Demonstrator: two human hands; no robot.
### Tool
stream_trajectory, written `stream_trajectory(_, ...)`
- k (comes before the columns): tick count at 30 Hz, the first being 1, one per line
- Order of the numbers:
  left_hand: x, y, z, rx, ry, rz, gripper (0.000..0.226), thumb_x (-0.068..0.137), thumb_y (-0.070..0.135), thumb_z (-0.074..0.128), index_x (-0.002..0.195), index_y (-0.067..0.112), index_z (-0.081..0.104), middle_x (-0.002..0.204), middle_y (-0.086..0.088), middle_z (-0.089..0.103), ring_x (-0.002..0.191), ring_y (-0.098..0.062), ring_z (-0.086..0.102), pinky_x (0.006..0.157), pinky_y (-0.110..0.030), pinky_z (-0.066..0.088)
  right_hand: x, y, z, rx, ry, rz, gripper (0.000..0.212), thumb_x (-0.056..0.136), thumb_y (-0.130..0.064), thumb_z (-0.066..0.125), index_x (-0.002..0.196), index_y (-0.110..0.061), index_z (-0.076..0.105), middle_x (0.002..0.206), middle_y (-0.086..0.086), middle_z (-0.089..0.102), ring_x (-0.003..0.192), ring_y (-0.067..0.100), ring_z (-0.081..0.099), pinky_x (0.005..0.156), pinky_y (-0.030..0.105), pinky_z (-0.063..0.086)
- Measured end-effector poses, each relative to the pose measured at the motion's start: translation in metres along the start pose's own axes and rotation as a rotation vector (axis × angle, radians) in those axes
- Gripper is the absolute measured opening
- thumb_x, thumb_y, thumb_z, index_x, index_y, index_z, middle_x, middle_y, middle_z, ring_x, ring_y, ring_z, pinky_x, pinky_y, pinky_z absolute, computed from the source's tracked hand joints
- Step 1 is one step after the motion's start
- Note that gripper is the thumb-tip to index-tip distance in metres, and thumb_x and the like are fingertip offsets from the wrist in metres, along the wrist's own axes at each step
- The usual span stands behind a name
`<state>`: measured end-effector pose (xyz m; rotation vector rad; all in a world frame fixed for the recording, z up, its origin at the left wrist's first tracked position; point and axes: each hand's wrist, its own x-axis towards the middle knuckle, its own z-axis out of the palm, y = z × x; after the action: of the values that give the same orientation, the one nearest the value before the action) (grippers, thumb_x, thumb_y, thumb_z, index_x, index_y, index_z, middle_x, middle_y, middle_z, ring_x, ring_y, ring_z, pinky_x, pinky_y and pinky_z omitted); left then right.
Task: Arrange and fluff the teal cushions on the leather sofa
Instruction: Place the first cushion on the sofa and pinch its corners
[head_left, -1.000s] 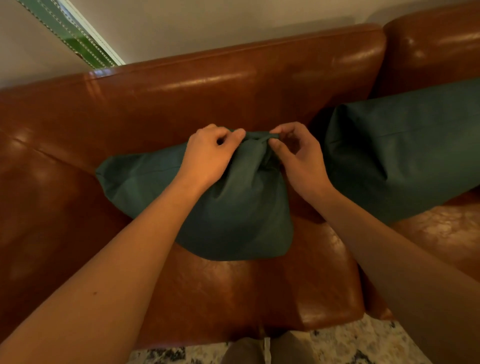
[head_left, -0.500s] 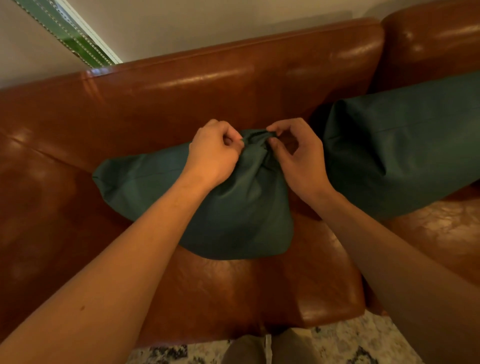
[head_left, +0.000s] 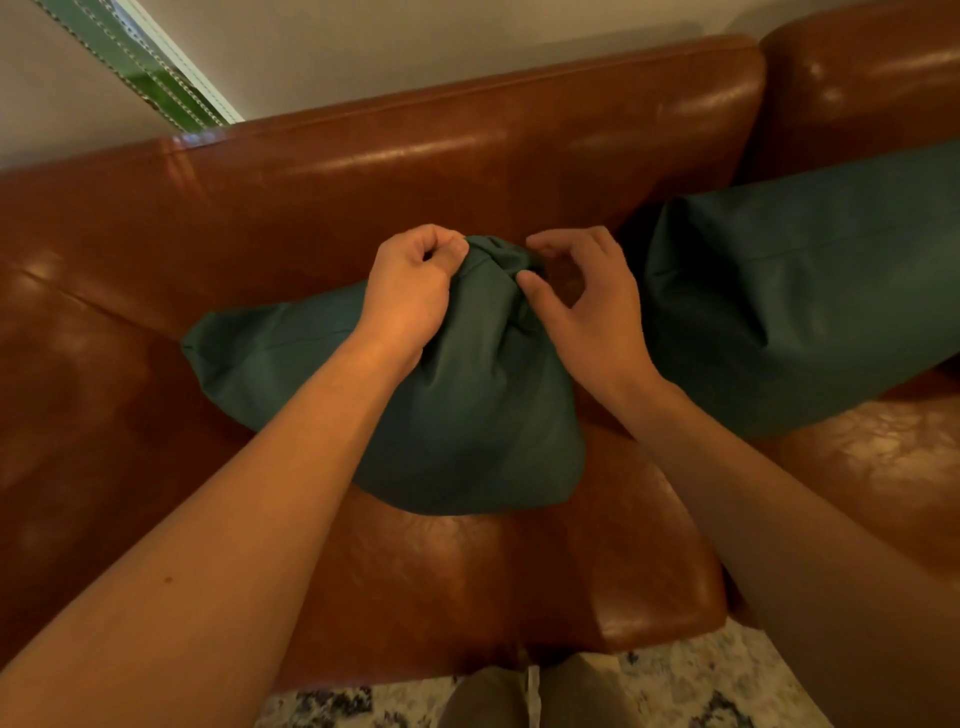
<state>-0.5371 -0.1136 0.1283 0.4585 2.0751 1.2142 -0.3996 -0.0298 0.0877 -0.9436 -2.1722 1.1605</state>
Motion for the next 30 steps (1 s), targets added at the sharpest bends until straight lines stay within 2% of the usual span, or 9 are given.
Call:
stream_trajectory(5, 0.002, -0.003, -0.002, 0.081, -0.008, 0.022, 0.028, 0.098, 0.024, 0.051, 0.071, 0.021, 0.057, 0.075, 0.001, 0.058, 0.072, -0.011, 0.052, 0.072, -0.031, 0.045, 0.019, -0.004, -0.01, -0.078, -0.132, -0.028, 0.009, 0.093, -0.03, 0.062, 0.095, -0.022, 0.067, 0.095, -0.009, 0.054, 0.098, 0.017, 0.051, 0.085, 0.03, 0.043)
stream_trajectory(8, -0.005, -0.004, 0.0, 0.288, 0.177, 0.233, 0.022, 0.09, 0.038, 0.059, 0.081, 0.019, 0.053, 0.088, 0.0, 0.055, 0.08, -0.01, 0.051, 0.08, -0.034, 0.046, 0.025, -0.007, -0.011, 0.001, -0.183, 0.036, 0.009, 0.095, -0.028, 0.059, 0.089, -0.028, 0.065, 0.09, -0.012, 0.051, 0.097, 0.015, 0.051, 0.083, 0.025, 0.042)
stream_trajectory(10, -0.012, -0.003, 0.002, 0.428, 0.272, 0.32, 0.035, 0.078, 0.052, 0.064, 0.083, 0.02, 0.05, 0.086, 0.004, 0.051, 0.082, -0.016, 0.052, 0.077, -0.038, 0.045, 0.027, -0.008, -0.009, 0.067, -0.176, 0.07, 0.009, 0.095, -0.027, 0.059, 0.088, -0.028, 0.064, 0.09, -0.006, 0.052, 0.094, 0.017, 0.054, 0.083, 0.029, 0.045)
stream_trajectory(12, -0.015, -0.001, 0.003, 0.482, 0.247, 0.321, 0.035, 0.076, 0.053, 0.066, 0.079, 0.021, 0.052, 0.081, 0.006, 0.053, 0.081, -0.02, 0.054, 0.077, -0.045, 0.048, 0.029, -0.009, -0.008, 0.117, -0.177, 0.119, 0.009, 0.095, -0.024, 0.059, 0.088, -0.024, 0.065, 0.092, 0.0, 0.054, 0.092, 0.015, 0.056, 0.084, 0.029, 0.044)
stream_trajectory(15, -0.012, 0.001, 0.003, 0.45, 0.19, 0.301, 0.022, 0.083, 0.039, 0.067, 0.075, 0.021, 0.056, 0.078, 0.004, 0.06, 0.08, -0.021, 0.058, 0.079, -0.047, 0.049, 0.032, -0.012, -0.007, 0.206, -0.168, 0.213, 0.012, 0.095, -0.021, 0.059, 0.085, -0.022, 0.065, 0.094, 0.001, 0.056, 0.091, 0.011, 0.057, 0.087, 0.027, 0.044)
stream_trajectory(19, -0.016, 0.002, 0.006, 0.379, 0.157, 0.302, 0.015, 0.089, 0.025, 0.062, 0.078, 0.016, 0.06, 0.077, 0.004, 0.06, 0.08, -0.02, 0.058, 0.077, -0.04, 0.048, 0.033, -0.011, -0.003, 0.331, -0.125, 0.325, 0.018, 0.095, -0.021, 0.06, 0.078, -0.028, 0.063, 0.097, 0.0, 0.059, 0.093, 0.009, 0.059, 0.091, 0.029, 0.047)
stream_trajectory(24, -0.019, -0.001, 0.004, 0.253, 0.118, 0.264, 0.013, 0.093, 0.018, 0.058, 0.083, 0.014, 0.064, 0.082, 0.007, 0.063, 0.084, -0.012, 0.06, 0.08, -0.029, 0.046, 0.027, -0.007, 0.0, 0.391, -0.11, 0.378, 0.016, 0.095, -0.026, 0.059, 0.081, -0.025, 0.065, 0.104, 0.001, 0.063, 0.1, 0.012, 0.061, 0.096, 0.032, 0.049)
stream_trajectory(27, -0.023, -0.003, 0.005, 0.253, 0.119, 0.272, 0.014, 0.093, 0.024, 0.058, 0.084, 0.014, 0.063, 0.087, 0.002, 0.064, 0.085, -0.013, 0.059, 0.081, -0.031, 0.048, 0.027, -0.008, -0.001, 0.333, -0.099, 0.314, 0.015, 0.095, -0.025, 0.059, 0.082, -0.026, 0.066, 0.098, -0.001, 0.061, 0.095, 0.011, 0.06, 0.091, 0.029, 0.048)
stream_trajectory(30, -0.03, -0.009, 0.014, 0.394, 0.114, 0.328, 0.03, 0.082, 0.048, 0.061, 0.09, 0.019, 0.062, 0.091, 0.004, 0.055, 0.091, -0.018, 0.055, 0.083, -0.041, 0.047, 0.026, -0.013, -0.002, 0.275, -0.142, 0.233, 0.015, 0.097, -0.017, 0.056, 0.088, -0.018, 0.068, 0.091, -0.001, 0.056, 0.088, 0.009, 0.056, 0.085, 0.024, 0.044)
